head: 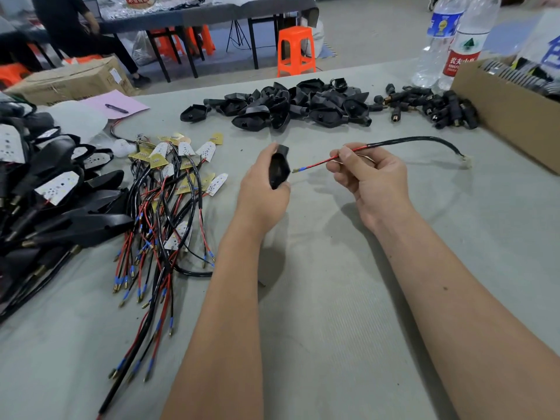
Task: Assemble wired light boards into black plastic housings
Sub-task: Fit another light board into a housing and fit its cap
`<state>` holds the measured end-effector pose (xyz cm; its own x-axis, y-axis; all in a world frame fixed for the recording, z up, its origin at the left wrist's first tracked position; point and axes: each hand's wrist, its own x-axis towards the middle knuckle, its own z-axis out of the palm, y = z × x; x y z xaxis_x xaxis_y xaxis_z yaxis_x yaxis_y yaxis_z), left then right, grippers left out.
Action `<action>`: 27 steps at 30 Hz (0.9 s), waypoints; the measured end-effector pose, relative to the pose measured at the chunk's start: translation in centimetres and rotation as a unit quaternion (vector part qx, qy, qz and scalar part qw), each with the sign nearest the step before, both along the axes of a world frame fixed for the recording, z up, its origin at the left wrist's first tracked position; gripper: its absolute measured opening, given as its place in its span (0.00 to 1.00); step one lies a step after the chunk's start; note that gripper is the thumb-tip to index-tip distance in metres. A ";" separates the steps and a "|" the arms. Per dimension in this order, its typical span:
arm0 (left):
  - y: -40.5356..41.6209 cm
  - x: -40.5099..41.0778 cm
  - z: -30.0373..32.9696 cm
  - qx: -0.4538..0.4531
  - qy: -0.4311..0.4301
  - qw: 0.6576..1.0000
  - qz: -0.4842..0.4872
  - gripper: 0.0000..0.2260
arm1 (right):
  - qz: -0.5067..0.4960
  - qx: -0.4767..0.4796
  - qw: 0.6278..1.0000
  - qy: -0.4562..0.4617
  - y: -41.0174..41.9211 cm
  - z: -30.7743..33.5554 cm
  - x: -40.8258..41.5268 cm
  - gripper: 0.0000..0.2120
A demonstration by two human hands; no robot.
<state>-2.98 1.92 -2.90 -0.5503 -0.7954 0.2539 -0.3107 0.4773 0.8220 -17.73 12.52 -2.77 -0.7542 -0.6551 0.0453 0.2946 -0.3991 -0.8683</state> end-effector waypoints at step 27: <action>0.6 -0.8 -0.6 0.291 0.218 0.929 0.063 0.07 | -0.120 0.157 0.957 0.213 -1.0 -1.6 0.4 0.10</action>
<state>-3.79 2.53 -3.51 -0.3889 -0.9191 -0.0638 0.0886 -0.1062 0.9904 -17.37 11.48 -4.41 -0.8417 -0.4971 0.2108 -0.1800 -0.1097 -0.9775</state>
